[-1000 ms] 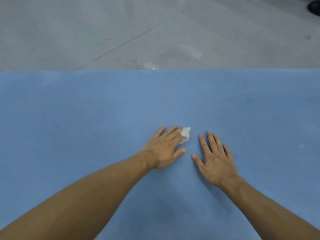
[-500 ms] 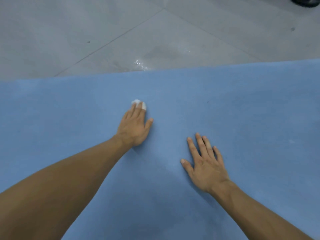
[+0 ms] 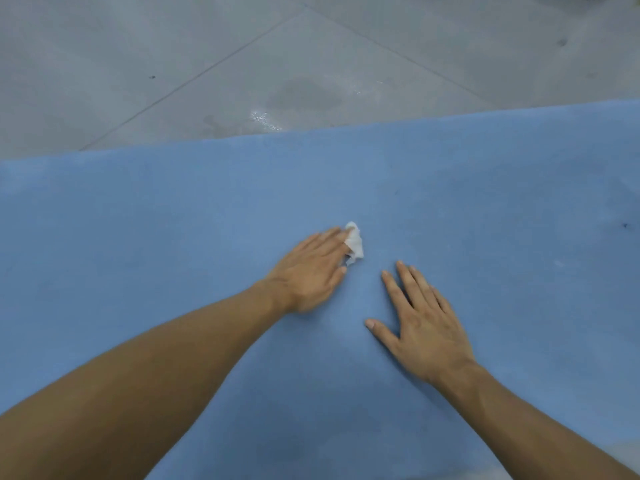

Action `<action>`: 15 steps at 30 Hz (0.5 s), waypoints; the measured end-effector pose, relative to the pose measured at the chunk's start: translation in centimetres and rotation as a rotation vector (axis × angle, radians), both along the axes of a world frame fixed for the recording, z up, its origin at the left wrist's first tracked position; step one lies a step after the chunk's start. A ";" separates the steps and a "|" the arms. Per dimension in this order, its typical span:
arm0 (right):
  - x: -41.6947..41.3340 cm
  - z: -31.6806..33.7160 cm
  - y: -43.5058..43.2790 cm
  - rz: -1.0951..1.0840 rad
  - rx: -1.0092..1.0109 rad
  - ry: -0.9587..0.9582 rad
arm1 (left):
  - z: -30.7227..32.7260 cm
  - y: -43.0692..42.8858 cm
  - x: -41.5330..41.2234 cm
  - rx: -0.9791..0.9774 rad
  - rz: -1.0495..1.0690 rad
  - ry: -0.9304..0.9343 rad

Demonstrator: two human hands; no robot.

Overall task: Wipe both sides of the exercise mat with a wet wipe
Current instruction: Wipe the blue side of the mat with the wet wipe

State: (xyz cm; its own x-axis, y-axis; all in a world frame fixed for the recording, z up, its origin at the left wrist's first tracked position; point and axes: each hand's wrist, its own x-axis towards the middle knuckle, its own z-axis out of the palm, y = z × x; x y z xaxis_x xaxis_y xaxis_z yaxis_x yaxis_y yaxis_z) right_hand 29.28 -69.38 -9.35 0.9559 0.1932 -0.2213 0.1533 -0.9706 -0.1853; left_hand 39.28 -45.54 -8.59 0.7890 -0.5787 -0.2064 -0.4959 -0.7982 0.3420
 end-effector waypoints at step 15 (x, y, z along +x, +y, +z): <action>-4.8 0.4 -7.1 -0.282 -0.051 -0.024 | -1.2 -5.0 -9.0 -0.111 -0.034 -0.063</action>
State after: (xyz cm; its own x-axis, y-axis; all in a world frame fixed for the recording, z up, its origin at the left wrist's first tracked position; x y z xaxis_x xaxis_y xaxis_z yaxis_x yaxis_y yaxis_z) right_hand 24.50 -76.46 -8.98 0.9755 -0.0915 -0.2001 -0.1199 -0.9836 -0.1349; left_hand 30.24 -50.56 -9.83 0.7779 -0.6219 -0.0902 -0.5453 -0.7393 0.3950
